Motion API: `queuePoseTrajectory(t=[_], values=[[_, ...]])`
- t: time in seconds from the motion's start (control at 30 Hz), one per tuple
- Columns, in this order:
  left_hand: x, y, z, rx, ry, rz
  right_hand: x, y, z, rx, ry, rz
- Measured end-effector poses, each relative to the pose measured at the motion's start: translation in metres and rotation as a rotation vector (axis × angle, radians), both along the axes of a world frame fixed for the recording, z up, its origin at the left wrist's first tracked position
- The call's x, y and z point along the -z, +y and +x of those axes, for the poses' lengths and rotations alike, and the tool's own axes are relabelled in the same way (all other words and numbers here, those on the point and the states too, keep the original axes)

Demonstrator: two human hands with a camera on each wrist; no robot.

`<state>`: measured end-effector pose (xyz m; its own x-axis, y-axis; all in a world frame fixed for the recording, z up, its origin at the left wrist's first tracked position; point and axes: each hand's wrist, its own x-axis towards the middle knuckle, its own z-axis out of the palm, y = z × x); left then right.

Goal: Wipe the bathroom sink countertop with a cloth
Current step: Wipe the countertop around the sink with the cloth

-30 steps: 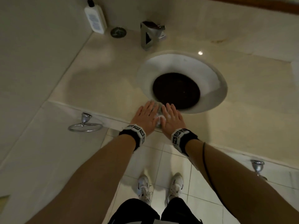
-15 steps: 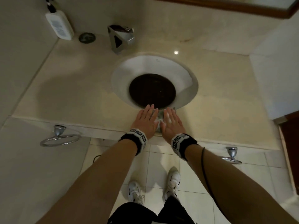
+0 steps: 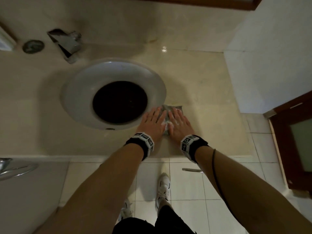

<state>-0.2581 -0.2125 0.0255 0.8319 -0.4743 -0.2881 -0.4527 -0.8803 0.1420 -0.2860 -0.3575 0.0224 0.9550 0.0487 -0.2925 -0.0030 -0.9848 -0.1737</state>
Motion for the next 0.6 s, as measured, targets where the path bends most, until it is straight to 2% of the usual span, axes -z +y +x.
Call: queuePoseTrajectory(t=[0.27,0.43,0.6], values=[[0.005,-0.060,0.042,-0.070,-0.008,0.009,-0.002,-0.059,0.049,-0.052,0.000,0.025],[0.007,-0.066,0.052,-0.041,-0.068,0.052,0.000,-0.068,0.062,-0.071,-0.023,0.022],[0.006,-0.064,0.052,-0.039,-0.059,0.052,0.000,-0.065,0.058,-0.060,-0.028,0.006]])
